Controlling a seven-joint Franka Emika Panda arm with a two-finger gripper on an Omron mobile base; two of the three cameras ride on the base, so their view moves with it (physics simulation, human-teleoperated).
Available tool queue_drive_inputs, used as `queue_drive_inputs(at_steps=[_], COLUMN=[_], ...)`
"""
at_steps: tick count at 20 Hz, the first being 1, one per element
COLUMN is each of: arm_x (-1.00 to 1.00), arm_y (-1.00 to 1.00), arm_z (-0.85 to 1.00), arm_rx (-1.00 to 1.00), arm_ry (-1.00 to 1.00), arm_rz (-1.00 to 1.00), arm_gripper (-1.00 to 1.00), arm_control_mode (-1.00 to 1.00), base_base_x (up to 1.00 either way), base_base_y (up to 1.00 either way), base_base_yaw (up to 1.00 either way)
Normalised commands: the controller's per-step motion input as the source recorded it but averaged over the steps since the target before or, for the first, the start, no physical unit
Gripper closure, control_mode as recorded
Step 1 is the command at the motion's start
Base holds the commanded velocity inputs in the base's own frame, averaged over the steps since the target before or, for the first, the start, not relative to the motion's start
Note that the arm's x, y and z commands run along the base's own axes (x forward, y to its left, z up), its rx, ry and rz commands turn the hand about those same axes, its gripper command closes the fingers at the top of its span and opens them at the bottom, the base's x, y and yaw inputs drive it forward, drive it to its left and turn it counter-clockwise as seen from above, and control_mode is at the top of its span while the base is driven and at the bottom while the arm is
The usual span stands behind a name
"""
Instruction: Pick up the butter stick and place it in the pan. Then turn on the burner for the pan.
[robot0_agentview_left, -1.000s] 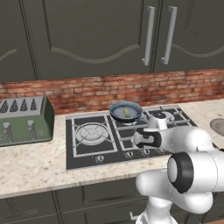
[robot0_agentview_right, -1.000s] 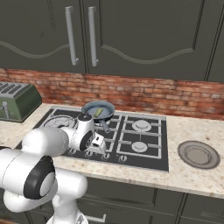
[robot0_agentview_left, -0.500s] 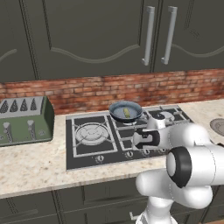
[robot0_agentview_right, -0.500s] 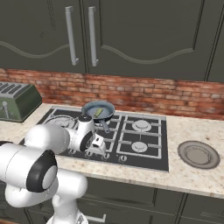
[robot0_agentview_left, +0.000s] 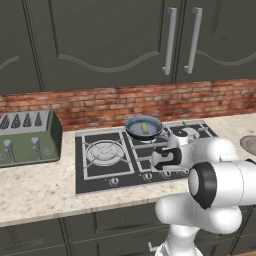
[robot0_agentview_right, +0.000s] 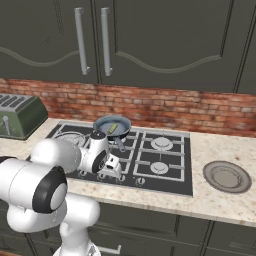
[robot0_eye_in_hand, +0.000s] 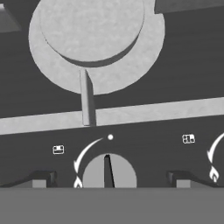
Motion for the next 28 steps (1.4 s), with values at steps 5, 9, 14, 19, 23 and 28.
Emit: queue_drive_inputs(at_steps=[5, 9, 14, 19, 23, 28], arm_x=[0.00, 0.00, 0.00, 0.00, 0.00, 0.00], arm_y=[0.00, 0.00, 0.00, 0.00, 0.00, 0.00], arm_z=[-0.12, -0.15, -0.12, 0.00, 0.00, 0.00], arm_rx=[0.00, 0.00, 0.00, 0.00, 0.00, 0.00], arm_ry=[0.00, 0.00, 0.03, 0.03, 0.00, 0.00], arm_rz=[0.00, 0.00, 0.00, 0.00, 0.00, 0.01], arm_gripper=[-1.00, -1.00, 1.00, 1.00, 1.00, 1.00], arm_control_mode=[-1.00, -1.00, -1.00, -1.00, -1.00, -1.00], base_base_x=[0.00, 0.00, 0.00, 0.00, 0.00, 0.00], base_base_y=[0.00, 0.00, 0.00, 0.00, 0.00, 0.00], base_base_yaw=[0.00, 0.00, 0.00, 0.00, 0.00, 0.00])
